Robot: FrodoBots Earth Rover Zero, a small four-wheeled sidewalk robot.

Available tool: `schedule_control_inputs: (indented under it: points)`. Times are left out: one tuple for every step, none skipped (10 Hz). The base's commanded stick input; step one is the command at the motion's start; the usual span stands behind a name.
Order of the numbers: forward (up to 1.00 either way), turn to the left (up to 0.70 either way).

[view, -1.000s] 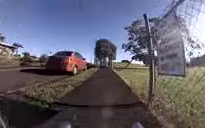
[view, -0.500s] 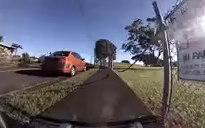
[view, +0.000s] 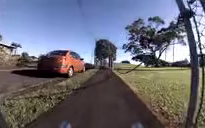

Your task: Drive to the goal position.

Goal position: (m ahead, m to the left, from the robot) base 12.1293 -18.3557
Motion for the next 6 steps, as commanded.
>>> schedule_control_inputs:
  points:
    - [0.70, 0.00]
    - [0.70, 0.00]
    - [0.70, 0.00]
    - [0.70, 0.00]
    - [0.70, 0.00]
    - [0.70, 0.00]
